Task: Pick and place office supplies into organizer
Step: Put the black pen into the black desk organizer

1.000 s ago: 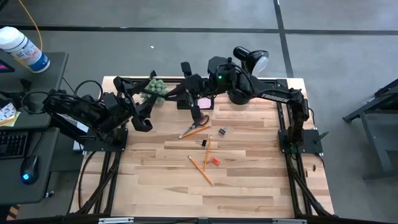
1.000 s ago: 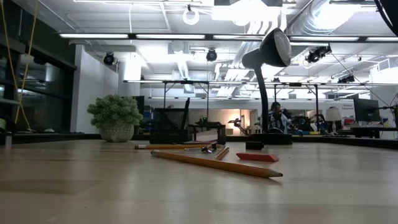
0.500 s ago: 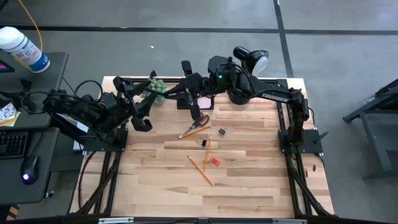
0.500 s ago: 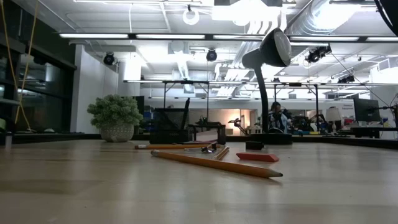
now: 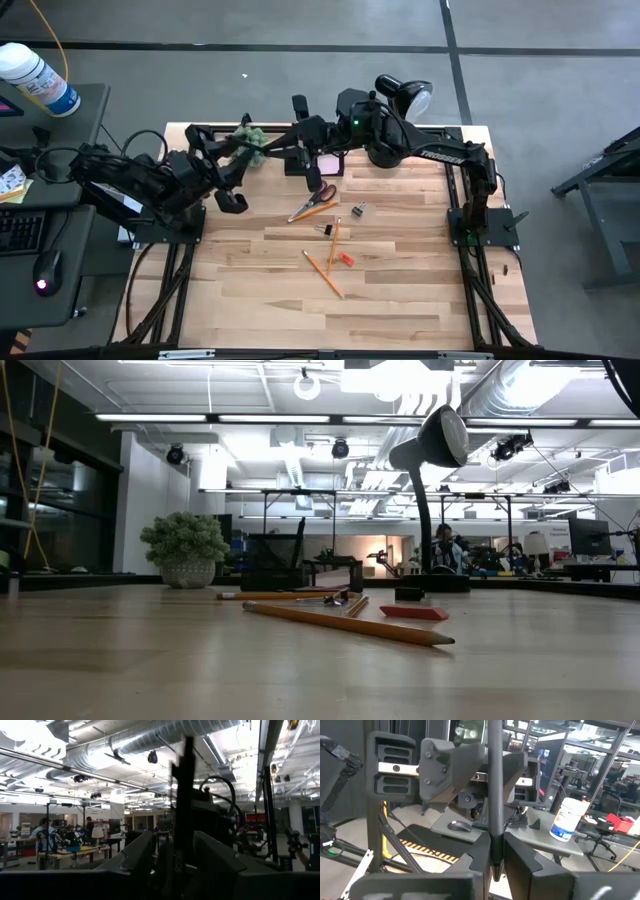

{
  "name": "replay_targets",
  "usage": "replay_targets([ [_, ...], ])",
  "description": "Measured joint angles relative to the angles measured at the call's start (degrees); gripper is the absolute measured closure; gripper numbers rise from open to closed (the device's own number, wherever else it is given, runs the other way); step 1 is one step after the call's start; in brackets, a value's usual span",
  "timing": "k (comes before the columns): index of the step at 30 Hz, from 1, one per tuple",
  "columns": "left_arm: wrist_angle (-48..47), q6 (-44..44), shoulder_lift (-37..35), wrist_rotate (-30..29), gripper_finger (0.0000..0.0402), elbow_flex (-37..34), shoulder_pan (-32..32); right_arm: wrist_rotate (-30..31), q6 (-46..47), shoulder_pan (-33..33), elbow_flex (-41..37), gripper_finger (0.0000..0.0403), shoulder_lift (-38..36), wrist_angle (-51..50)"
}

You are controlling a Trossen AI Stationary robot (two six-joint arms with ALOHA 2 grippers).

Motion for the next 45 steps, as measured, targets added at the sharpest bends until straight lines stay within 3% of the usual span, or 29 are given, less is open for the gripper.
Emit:
replay_targets([
  [12, 0.98, -0.37, 1.75, -0.17, 0.0278, 0.0, 0.0, -0.02, 0.44, 0.0, 0.0, 0.0367, 0.02, -0.04],
  [31, 1.01, -0.29, 1.78, -0.36, 0.0382, 0.0, 0.0, -0.07, 1.03, 0.02, 0.0, 0.0368, 0.02, -0.99],
  [45, 0.97, -0.05, 1.78, -0.34, 0.0372, 0.0, 0.0, -0.07, 1.97, 0.02, 0.0, 0.0358, 0.02, -1.51],
])
